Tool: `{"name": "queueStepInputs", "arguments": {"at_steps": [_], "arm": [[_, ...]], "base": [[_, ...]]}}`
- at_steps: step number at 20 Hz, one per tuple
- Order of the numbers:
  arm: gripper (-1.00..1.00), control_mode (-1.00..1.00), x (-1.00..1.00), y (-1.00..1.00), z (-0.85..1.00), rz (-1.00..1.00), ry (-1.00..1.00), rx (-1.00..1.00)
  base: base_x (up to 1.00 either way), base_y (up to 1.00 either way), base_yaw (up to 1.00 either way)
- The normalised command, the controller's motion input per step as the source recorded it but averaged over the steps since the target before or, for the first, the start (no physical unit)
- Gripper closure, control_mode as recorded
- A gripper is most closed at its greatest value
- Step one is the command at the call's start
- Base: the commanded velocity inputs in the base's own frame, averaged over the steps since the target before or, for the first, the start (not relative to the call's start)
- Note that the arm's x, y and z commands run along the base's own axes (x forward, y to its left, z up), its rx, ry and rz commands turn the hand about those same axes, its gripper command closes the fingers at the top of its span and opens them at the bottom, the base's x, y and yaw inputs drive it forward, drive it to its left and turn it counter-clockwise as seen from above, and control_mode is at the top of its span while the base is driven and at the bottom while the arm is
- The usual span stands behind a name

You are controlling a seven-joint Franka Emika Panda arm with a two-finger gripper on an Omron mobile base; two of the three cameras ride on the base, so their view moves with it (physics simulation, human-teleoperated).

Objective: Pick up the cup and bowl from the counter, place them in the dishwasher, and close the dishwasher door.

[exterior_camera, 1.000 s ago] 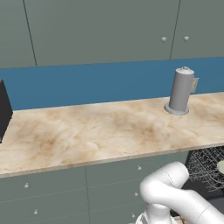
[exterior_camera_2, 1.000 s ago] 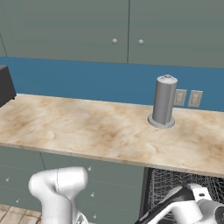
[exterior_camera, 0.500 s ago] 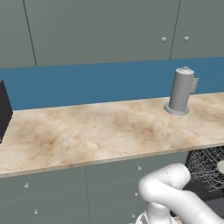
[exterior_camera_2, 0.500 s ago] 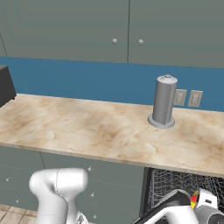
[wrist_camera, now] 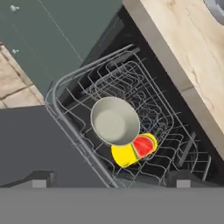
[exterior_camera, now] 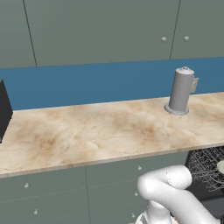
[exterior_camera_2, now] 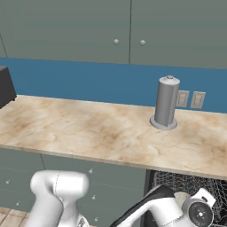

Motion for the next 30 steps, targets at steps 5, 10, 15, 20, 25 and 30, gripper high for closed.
{"name": "queueStepInputs", "arguments": {"at_steps": [5,10,15,20,25,30], "arm": [[-1.0,-1.0,-0.09,0.0,0.42,-0.4,0.0,0.47],[-1.0,-1.0,-0.35,0.0,0.53,-0.48,0.0,0.51],[-1.0,-1.0,-0.53,0.11,0.4,-0.46,0.0,0.44],[-1.0,-1.0,-0.38,0.9,0.0,-0.39,-0.02,0.13],[-1.0,-1.0,-0.12,1.0,-0.02,-0.31,-0.02,0.0],[-1.0,-1.0,-0.11,0.42,0.0,-0.26,-0.05,0.15]], "base": [[0.0,0.0,0.0],[0.0,0.0,0.0],[0.0,0.0,0.0],[0.0,0.0,0.0],[0.0,0.0,0.0],[0.0,0.0,0.0]]}}
